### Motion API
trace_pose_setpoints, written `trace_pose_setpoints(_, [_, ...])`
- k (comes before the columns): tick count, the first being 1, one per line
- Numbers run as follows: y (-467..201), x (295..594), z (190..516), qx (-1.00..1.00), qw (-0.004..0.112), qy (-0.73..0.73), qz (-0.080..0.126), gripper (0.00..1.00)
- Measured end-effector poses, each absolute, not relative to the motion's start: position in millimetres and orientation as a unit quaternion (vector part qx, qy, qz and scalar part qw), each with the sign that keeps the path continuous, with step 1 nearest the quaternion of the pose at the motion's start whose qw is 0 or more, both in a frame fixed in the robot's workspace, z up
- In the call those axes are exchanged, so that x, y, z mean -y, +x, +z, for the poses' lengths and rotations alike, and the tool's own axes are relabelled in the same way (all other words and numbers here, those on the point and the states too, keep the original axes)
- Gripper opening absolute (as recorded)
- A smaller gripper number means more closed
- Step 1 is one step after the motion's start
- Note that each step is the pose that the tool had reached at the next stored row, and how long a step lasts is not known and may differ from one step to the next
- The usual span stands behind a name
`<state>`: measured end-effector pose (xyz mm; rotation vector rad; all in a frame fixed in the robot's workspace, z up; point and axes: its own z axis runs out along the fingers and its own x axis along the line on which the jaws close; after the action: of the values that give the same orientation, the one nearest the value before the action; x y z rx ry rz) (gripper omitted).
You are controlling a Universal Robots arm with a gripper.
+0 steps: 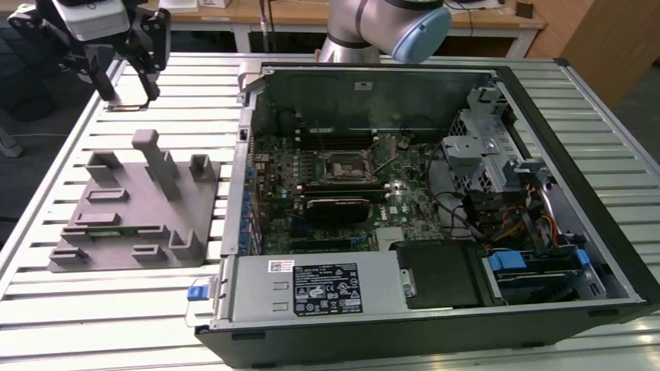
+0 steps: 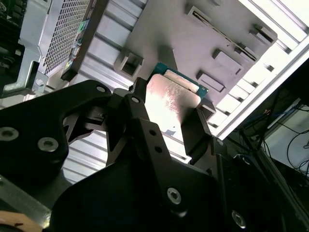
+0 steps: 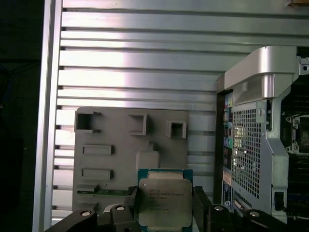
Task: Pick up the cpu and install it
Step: 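Pick up the cpu and move it towards the insertion slot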
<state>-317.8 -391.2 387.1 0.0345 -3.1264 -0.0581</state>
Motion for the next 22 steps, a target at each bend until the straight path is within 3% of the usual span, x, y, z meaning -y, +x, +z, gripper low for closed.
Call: trace_pose_setpoints(22, [-302.2, 391.2, 387.1, 1.0, 0.007, 0.011, -0.019, 0.54])
